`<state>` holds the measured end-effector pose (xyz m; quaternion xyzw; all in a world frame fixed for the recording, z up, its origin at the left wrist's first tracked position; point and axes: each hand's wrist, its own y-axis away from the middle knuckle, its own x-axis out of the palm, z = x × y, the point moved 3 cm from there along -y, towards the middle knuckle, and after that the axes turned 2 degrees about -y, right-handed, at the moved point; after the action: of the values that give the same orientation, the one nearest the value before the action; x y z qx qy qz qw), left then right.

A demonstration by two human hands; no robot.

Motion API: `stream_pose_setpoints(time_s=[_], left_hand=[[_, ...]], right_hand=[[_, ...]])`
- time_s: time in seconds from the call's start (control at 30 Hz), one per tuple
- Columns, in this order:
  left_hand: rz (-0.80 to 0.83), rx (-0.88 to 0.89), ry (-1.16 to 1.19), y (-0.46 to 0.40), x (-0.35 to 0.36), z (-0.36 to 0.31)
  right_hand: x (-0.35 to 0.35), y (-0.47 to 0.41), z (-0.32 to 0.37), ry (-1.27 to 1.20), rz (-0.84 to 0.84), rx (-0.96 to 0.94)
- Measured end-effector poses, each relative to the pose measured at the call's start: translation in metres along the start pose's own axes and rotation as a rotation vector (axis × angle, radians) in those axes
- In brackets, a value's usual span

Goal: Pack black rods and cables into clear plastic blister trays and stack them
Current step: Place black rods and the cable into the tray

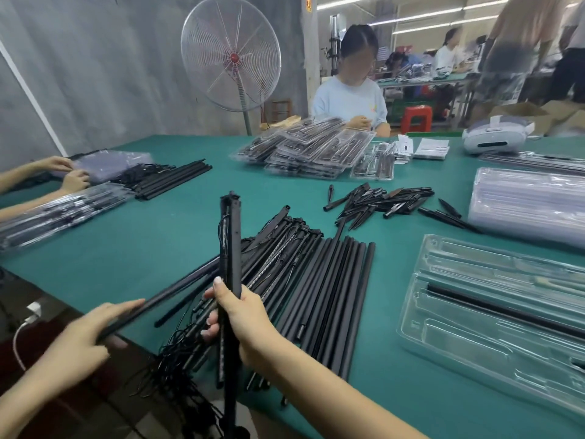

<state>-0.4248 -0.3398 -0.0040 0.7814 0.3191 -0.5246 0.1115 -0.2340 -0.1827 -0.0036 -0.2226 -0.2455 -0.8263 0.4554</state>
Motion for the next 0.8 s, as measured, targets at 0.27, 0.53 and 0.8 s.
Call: stream_pose_setpoints(time_s=[0.27, 0.53, 0.8], left_hand=[[0.15, -0.011, 0.39, 0.006, 0.04, -0.022], [0.013, -0.063, 0.386, -0.005, 0.027, -0.038], [-0.136, 0.105, 0.075, -0.004, 0.021, -0.073]], right_hand=[[0.035, 0.006, 0.025, -0.761, 0.073, 0.075], [0.055, 0.025, 0.1, -0.683, 0.364, -0.352], [0.027, 0.046, 0.188, -0.639, 0.606, -0.513]])
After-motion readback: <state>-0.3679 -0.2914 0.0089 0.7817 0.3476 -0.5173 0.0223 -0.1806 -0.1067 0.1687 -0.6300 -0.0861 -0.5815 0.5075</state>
